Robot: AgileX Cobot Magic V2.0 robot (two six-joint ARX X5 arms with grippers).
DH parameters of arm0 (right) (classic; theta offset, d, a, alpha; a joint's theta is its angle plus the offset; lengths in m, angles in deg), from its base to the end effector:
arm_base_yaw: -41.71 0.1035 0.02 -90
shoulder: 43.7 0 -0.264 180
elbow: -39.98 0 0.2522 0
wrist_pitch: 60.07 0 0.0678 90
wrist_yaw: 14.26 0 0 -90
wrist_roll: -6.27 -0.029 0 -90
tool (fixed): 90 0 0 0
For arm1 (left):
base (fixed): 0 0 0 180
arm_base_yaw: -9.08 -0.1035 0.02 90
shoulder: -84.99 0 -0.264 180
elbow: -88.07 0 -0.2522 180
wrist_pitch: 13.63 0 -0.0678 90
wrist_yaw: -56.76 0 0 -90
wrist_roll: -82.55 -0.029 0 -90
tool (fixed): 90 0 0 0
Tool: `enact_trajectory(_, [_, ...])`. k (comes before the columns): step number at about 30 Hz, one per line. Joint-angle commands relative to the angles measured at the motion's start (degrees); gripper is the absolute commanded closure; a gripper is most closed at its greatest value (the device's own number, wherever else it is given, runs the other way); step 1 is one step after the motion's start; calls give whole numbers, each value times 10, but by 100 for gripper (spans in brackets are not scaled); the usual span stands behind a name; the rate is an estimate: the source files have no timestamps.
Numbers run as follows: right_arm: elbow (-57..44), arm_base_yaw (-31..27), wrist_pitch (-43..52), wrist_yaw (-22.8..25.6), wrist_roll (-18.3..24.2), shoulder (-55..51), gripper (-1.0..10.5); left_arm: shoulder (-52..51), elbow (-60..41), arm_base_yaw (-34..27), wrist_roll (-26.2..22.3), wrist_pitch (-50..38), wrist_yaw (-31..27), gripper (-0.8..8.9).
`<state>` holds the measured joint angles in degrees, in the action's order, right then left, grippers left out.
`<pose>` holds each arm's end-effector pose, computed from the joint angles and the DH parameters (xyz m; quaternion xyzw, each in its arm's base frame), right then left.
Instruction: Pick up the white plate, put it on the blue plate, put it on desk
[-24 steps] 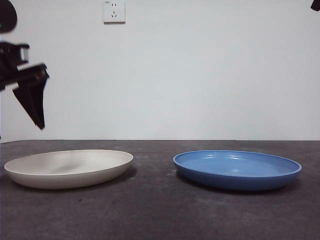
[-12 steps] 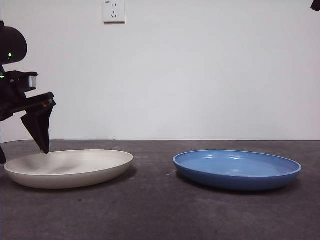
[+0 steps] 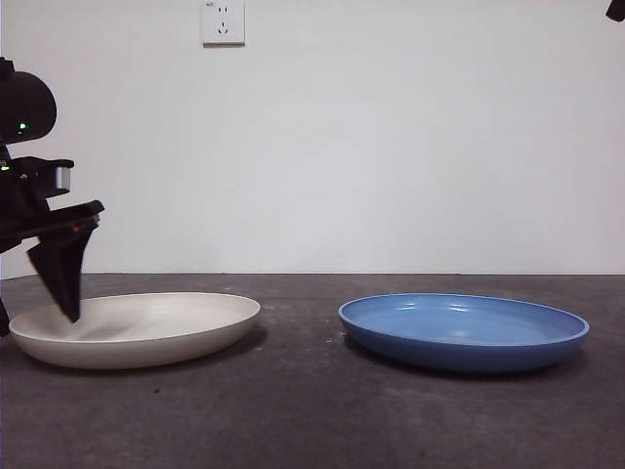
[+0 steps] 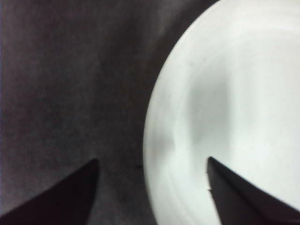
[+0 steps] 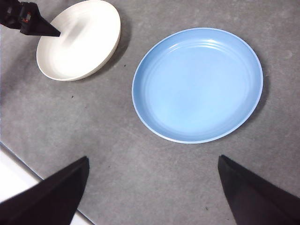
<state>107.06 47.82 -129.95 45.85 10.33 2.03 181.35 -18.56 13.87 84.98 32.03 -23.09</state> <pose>0.1299 0.0284 0.3147 0.0539 0.3919 0.2958 0.8695 0.3150 -0.0315 0.1776 -0.0437 0.5654 -0.0954 0.8181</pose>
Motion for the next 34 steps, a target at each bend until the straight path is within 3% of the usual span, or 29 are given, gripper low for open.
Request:
enact_trajectory(1, [10,2,5,-1,-6,2,507,14,12,2,-2,3,-3,613])
enact_trajectory(4, [10,2,5,-1,-6,3,507,14,12,2,-2,1,-3,735])
enact_trajectory(7, [10,2,5,-1,-6,2,507,14,12,2,-2,-2,-3,799])
enact_trajectory(16, [10,2,5,-1,-6,2,507,5,26,0,30,2,-2,799])
enact_trajectory(25, [10,2,5,-1,-6,2,507,-78,70,5,49,31,20,799])
enact_trajectory(28, [10,2,5,-1,-6,2,507,-109,85,17,73,31,50,799])
enact_trajectory(34, [12,2,12,-1,-24,1,507,-134,107,80,102,25,54,799])
